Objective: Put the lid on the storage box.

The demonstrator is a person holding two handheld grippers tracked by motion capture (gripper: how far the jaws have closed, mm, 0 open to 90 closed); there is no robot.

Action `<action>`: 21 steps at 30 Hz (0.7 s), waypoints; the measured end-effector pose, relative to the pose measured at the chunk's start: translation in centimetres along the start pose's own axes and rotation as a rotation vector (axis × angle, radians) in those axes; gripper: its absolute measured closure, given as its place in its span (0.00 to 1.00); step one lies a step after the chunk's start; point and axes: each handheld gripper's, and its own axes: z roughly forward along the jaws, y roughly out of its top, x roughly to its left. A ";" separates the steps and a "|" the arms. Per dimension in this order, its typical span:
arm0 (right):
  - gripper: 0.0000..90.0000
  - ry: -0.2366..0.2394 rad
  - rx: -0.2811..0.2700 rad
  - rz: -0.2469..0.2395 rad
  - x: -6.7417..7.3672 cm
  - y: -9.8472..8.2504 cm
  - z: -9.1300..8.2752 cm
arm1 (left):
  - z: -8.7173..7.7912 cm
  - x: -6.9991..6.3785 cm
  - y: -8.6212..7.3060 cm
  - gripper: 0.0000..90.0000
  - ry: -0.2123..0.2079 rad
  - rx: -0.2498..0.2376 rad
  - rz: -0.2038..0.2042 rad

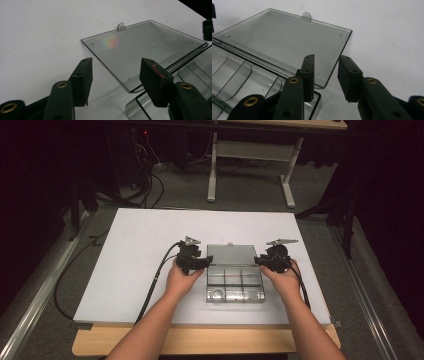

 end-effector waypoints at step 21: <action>0.59 0.010 0.019 0.072 0.0 0.5 1.4 | 0.9 -0.4 -0.5 0.46 -0.027 0.010 -0.033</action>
